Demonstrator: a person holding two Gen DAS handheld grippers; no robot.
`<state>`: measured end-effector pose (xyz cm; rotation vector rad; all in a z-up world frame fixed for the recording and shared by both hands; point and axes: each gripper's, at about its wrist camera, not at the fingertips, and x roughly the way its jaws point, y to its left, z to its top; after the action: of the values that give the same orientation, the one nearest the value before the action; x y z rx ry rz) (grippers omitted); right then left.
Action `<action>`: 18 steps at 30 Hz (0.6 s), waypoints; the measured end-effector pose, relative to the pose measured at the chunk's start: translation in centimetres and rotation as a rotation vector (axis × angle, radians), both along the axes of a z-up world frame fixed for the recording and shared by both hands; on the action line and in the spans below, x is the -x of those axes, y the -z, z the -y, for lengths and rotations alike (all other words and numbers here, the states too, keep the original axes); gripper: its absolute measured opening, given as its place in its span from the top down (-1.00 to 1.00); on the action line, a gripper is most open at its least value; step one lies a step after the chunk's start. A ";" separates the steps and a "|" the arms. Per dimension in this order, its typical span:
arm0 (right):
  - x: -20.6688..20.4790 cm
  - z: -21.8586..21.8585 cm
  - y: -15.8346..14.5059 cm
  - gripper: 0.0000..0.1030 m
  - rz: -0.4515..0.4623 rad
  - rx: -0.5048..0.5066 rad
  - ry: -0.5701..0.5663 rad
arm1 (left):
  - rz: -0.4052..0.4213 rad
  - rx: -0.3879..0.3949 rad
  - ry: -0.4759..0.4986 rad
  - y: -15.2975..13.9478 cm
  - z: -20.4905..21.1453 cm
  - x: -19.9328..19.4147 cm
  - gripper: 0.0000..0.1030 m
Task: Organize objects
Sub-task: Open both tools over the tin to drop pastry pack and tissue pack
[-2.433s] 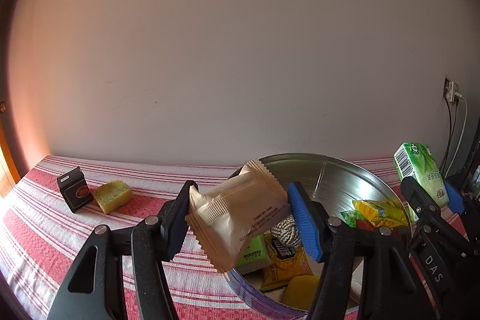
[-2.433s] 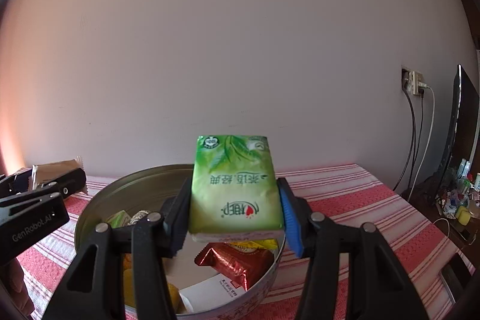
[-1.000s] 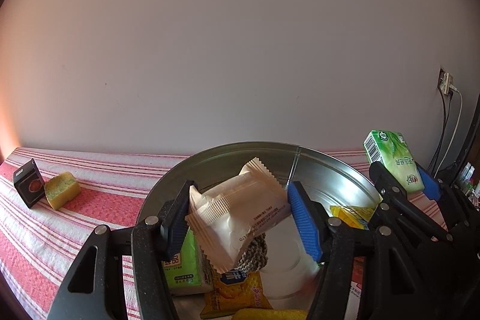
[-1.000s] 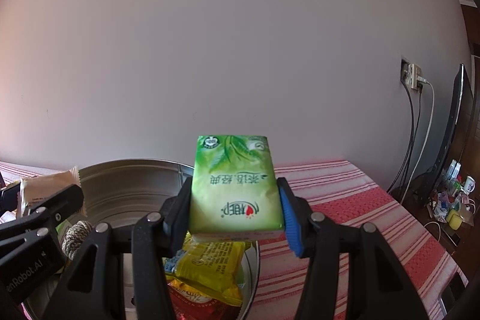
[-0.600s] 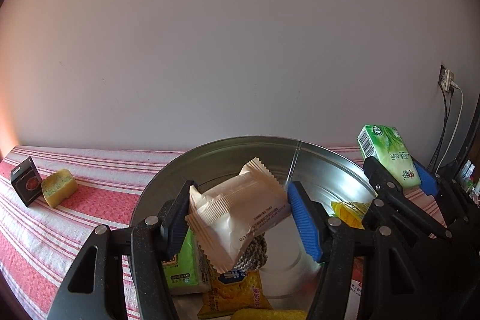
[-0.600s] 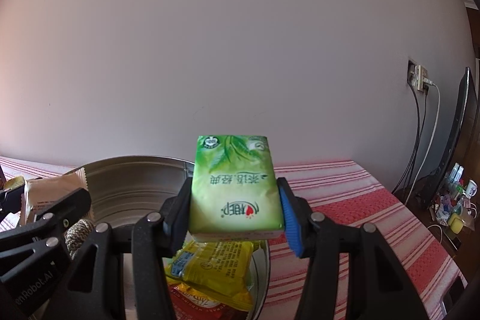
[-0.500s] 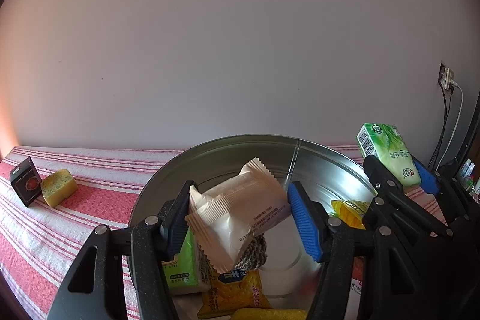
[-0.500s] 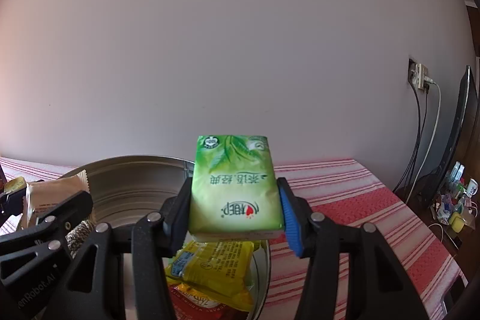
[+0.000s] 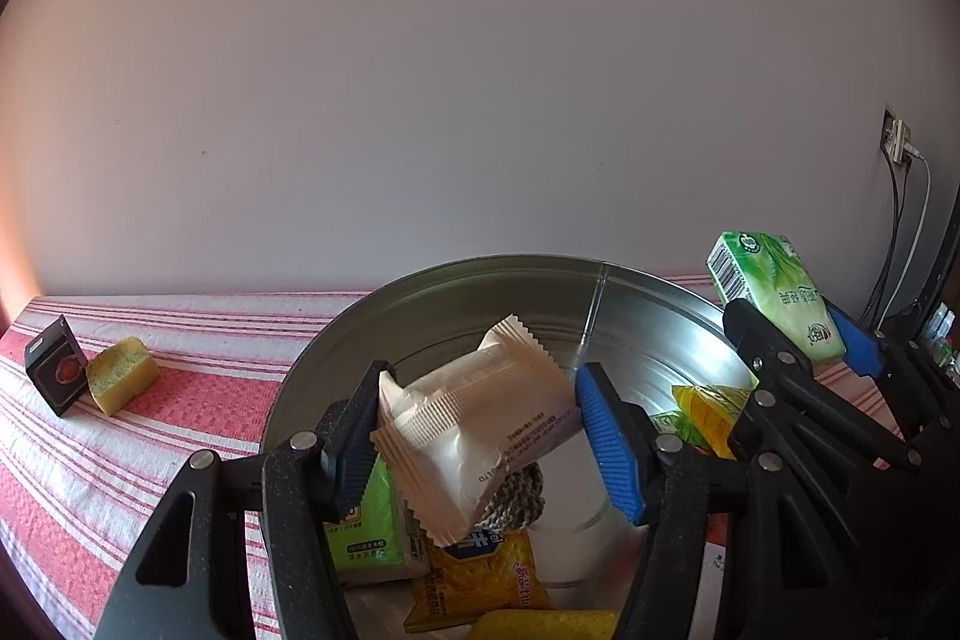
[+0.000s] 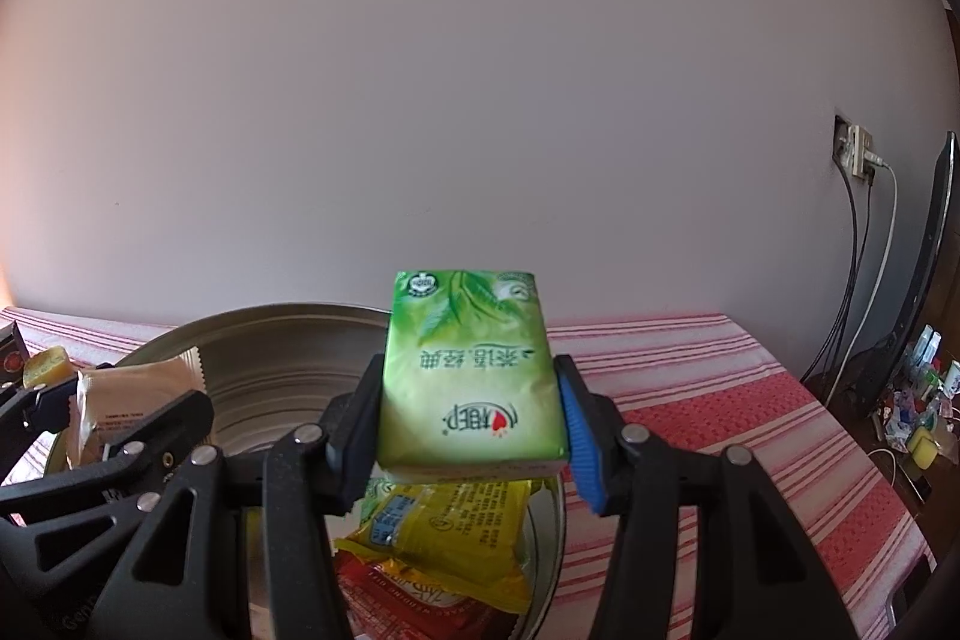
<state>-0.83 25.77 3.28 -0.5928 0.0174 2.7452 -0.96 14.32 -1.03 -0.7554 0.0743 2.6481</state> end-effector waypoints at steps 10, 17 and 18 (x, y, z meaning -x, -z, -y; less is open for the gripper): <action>0.2 -0.3 0.2 -0.04 0.026 0.054 -0.026 | 0.004 0.053 0.000 0.2 -0.9 -1.8 -0.24; 0.7 -1.4 0.7 -0.04 0.072 0.189 -0.070 | 0.031 0.067 0.012 0.7 -1.1 -2.4 -0.25; 0.8 -1.5 0.7 -0.04 0.073 0.204 -0.074 | 0.037 0.064 0.011 0.7 -1.0 -2.5 -0.25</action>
<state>-1.61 27.30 2.57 -0.7619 0.2660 2.8117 1.50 15.36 -1.74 -0.8224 0.1529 2.6314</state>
